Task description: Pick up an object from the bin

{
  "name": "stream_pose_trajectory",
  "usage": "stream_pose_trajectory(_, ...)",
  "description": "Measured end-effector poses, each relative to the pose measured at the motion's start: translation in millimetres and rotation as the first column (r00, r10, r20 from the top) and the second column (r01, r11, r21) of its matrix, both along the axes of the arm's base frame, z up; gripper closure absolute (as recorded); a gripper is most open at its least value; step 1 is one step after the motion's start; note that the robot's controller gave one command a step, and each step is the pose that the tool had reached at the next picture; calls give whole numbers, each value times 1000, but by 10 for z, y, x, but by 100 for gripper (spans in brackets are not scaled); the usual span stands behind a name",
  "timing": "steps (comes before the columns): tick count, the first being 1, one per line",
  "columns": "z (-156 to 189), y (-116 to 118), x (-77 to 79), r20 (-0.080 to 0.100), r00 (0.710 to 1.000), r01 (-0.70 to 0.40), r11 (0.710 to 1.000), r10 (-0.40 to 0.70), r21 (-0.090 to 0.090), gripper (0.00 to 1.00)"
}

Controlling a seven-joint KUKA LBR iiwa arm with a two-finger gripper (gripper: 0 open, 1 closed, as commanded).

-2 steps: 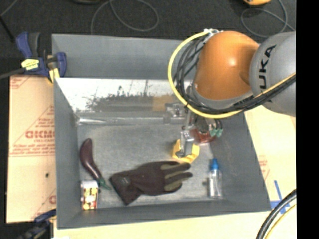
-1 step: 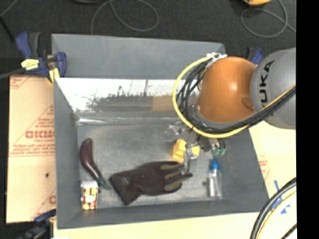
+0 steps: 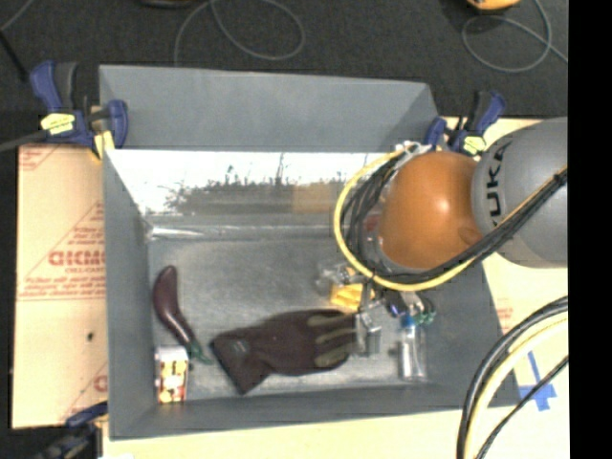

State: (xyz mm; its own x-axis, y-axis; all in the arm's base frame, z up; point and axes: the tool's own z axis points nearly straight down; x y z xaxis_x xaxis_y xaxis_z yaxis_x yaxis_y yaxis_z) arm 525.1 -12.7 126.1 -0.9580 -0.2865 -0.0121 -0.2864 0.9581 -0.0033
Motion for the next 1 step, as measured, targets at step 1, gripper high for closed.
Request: stream_pose_trajectory(1, -247, -105, -57, -5, 1000, 30, 1000, -30, 1, 0)
